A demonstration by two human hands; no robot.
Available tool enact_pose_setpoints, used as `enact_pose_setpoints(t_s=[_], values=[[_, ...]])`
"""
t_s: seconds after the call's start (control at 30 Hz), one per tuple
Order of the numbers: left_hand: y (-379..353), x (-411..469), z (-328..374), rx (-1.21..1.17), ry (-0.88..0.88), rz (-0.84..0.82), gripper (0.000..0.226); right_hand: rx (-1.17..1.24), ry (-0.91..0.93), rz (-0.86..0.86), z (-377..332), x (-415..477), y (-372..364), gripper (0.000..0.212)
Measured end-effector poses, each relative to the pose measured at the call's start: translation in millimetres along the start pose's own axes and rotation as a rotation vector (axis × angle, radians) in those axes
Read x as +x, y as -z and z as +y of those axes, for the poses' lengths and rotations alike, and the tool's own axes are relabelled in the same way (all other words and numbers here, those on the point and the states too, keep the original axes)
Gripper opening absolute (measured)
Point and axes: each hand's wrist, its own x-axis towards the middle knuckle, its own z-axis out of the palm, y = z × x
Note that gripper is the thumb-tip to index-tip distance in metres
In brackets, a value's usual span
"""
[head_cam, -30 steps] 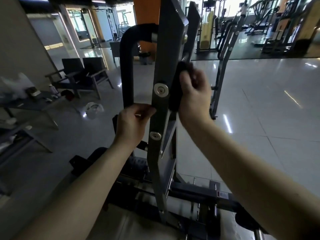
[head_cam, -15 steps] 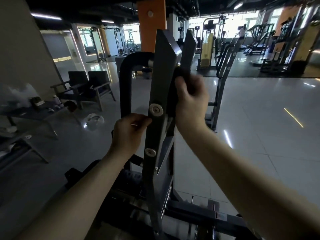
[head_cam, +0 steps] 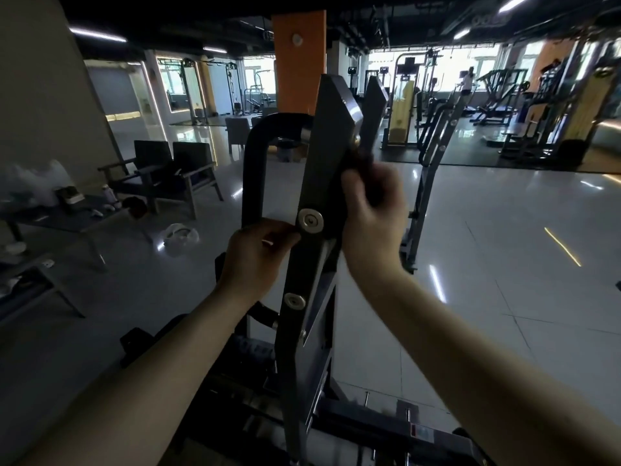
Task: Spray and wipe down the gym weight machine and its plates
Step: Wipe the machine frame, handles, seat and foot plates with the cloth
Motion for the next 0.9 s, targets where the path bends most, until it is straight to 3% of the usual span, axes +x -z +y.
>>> enact_pose_setpoints(t_s=[0.1, 0.3, 0.43, 0.5, 0.63, 0.73, 0.9], values=[[0.2, 0.1, 0.5, -0.008, -0.020, -0.002, 0.010, -0.106, 0.262, 0.058, -27.9, 27.5, -16.5, 0.018], [4.5, 0.9, -5.8, -0.030, -0.111, -0.037, 0.012, -0.567, 0.567, 0.102, -25.2, 38.1, -27.9, 0.024], [5.4, -1.1, -9.2, -0.085, -0.107, -0.066, 0.014, -0.729, 0.391, -0.059, 14.4, -16.3, -18.0, 0.028], [4.9, 0.0, -11.4, -0.135, -0.101, -0.066, 0.012, -0.742, 0.360, -0.045, 19.4, -27.0, -15.9, 0.029], [1.8, 5.0, -11.9, -0.096, -0.138, -0.066, 0.011, -0.819, 0.521, 0.097, -27.0, 16.8, -37.4, 0.027], [0.6, 7.0, -14.2, -0.078, -0.105, -0.088, 0.015, -0.944, 0.665, 0.099, -59.3, 50.1, -53.9, 0.026], [-0.1, 6.1, -13.4, -0.139, -0.042, -0.081, 0.011, -0.815, 0.630, 0.063, -41.0, 28.9, -44.4, 0.030]])
